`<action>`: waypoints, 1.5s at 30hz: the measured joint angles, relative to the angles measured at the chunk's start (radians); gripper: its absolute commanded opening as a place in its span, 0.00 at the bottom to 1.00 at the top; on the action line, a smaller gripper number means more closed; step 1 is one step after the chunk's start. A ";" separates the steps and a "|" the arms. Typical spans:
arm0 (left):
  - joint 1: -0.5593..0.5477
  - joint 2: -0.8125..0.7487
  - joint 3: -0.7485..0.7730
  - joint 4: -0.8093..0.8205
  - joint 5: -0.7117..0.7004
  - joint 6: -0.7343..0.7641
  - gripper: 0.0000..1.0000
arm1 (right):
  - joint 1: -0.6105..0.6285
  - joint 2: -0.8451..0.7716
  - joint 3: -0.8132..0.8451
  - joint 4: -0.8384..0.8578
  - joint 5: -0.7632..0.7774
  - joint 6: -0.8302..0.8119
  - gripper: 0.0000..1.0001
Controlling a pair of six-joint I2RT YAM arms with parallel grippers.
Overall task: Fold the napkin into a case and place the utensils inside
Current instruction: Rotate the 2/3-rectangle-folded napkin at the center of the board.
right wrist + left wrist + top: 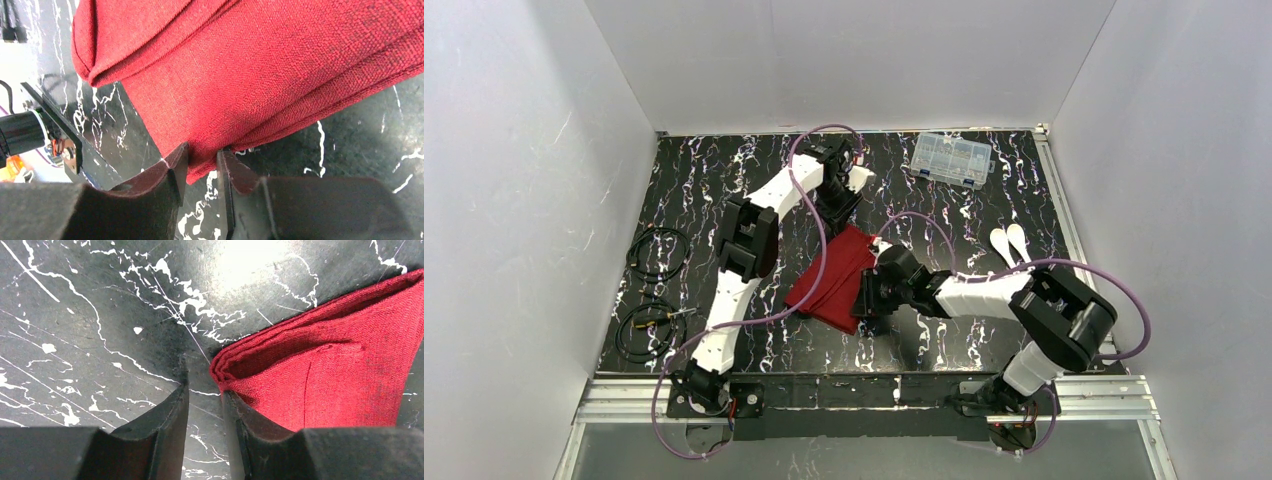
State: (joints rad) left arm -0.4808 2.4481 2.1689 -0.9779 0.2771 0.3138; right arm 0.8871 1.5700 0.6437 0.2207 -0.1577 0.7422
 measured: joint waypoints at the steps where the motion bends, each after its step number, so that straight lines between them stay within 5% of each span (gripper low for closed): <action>1: -0.001 0.005 0.012 -0.003 -0.001 0.000 0.33 | 0.004 -0.003 0.004 -0.016 0.000 -0.005 0.38; 7: 0.016 0.011 0.072 -0.056 -0.040 0.016 0.49 | -0.045 -0.157 0.011 -0.219 0.002 -0.067 0.37; 13: 0.119 -0.047 0.156 -0.098 -0.051 0.023 0.52 | -0.276 -0.168 0.156 -0.291 -0.010 -0.169 0.36; 19: 0.197 -0.339 -0.201 -0.130 0.035 0.037 0.49 | -0.393 0.116 0.422 -0.253 -0.033 -0.243 0.32; 25: 0.120 -0.578 -0.636 -0.156 0.166 0.048 0.48 | -0.392 0.295 0.536 -0.211 -0.070 -0.259 0.32; 33: -0.035 -0.615 -0.778 -0.114 0.192 0.050 0.44 | -0.382 0.391 0.616 -0.214 -0.059 -0.298 0.30; 45: -0.121 -0.559 -0.914 0.026 0.051 0.069 0.34 | -0.403 0.320 0.421 -0.133 0.002 -0.286 0.26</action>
State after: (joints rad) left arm -0.6022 1.8893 1.2552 -0.9516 0.3283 0.3832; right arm 0.4843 1.8896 1.0649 0.0875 -0.1555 0.4557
